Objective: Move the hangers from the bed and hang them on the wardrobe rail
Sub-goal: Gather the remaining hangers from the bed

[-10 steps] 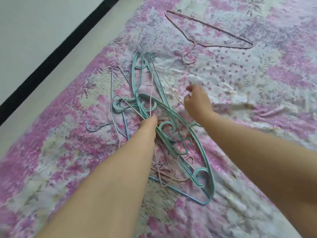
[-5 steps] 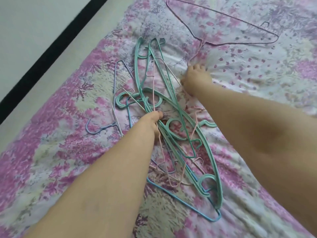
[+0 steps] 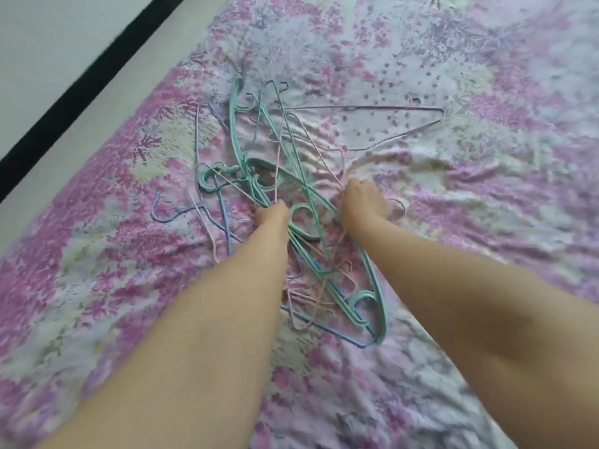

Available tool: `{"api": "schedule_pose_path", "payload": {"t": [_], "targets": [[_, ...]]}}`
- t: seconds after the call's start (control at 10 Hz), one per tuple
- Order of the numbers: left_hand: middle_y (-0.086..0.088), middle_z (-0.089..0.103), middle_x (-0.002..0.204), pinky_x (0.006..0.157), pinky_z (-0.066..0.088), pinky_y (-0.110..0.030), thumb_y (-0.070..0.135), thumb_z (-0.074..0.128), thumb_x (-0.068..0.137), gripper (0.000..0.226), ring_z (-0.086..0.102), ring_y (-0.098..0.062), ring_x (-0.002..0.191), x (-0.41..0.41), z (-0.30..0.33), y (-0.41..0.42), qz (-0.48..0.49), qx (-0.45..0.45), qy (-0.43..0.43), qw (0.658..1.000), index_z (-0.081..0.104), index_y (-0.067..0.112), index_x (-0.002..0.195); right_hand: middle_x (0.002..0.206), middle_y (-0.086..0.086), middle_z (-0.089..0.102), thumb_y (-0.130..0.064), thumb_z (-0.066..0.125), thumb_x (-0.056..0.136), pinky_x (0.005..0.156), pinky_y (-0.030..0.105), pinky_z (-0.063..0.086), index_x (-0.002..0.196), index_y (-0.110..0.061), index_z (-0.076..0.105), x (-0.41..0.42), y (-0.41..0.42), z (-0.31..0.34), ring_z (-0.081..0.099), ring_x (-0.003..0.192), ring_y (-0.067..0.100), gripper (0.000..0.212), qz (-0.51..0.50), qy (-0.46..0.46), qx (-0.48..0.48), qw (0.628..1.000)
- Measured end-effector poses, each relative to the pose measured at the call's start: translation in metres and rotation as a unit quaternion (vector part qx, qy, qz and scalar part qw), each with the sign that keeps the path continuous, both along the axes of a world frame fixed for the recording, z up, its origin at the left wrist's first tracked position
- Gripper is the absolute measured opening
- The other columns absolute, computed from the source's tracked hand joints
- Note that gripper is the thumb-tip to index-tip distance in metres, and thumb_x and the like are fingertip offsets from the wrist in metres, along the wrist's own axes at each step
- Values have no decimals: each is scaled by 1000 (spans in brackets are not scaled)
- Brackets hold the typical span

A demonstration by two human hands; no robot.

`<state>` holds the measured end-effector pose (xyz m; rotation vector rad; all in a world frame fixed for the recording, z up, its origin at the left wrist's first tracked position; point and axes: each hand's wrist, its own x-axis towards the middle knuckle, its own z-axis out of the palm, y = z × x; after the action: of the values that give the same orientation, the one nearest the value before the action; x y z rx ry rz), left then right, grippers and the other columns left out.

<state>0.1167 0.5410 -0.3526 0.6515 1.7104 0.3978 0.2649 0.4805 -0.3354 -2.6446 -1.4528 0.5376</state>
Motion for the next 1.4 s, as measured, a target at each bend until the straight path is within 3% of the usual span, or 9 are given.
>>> {"api": "schedule_pose_path", "payload": {"t": [0.2,0.4,0.5,0.6,0.9,1.0,1.1,1.3,1.4], "targets": [[-22,58,121,96,47,-45,27,67,84,58,59,-36,109,-48,32,-97,75,-33,-46,996,48,-1,132,127,21,41,1,46,88,92,42,41,120,-2,51,-31,-88,39,43,114,37,33,62,33,-48,996],[-16,56,128,101,43,-52,33,71,82,52,56,-35,114,-102,94,-158,68,-46,-72,994,58,1,121,108,13,61,-10,40,95,64,34,37,113,-11,55,-57,-130,121,57,96,33,23,71,1,31,997],[-9,59,125,103,41,-41,32,65,88,50,55,-26,117,-135,135,-206,117,-10,-76,990,56,3,128,92,12,68,-11,40,98,48,27,36,126,-10,43,-80,-163,170,65,75,33,27,154,-65,60,984],[-2,57,89,78,40,-34,25,66,84,47,53,-21,87,-170,178,-264,197,53,-22,979,55,0,123,97,13,68,-7,42,96,55,30,44,124,-6,42,-112,-207,225,67,77,33,28,246,-126,46,960],[-9,57,124,96,48,-46,45,68,78,70,58,-32,109,-296,283,-466,310,90,-19,946,51,6,132,118,26,55,-5,38,96,81,41,46,125,6,45,-221,-338,372,56,108,40,33,293,86,50,951],[2,63,77,68,51,-27,47,61,87,39,57,-22,75,-337,313,-532,310,119,-12,943,69,10,97,121,25,56,-7,41,94,81,43,54,146,-9,24,-267,-394,412,62,98,38,55,266,247,73,929],[3,49,48,52,44,-26,30,60,88,34,45,-22,57,-374,341,-596,328,132,-32,935,54,18,56,105,20,67,-10,35,98,45,19,49,142,-12,34,-311,-438,431,66,58,18,45,277,355,-3,893],[-4,64,83,60,49,-26,21,56,90,37,58,-14,58,-437,380,-740,339,163,-131,917,77,23,60,86,12,73,-23,54,97,45,21,47,109,-7,50,-420,-561,454,71,66,18,21,370,407,-79,831],[-6,59,84,68,50,-30,24,57,90,21,60,-19,67,-469,398,-820,361,163,-132,909,74,13,94,90,15,72,-24,59,95,56,25,51,105,-5,51,-474,-630,466,73,80,22,23,383,466,-90,792]]}}
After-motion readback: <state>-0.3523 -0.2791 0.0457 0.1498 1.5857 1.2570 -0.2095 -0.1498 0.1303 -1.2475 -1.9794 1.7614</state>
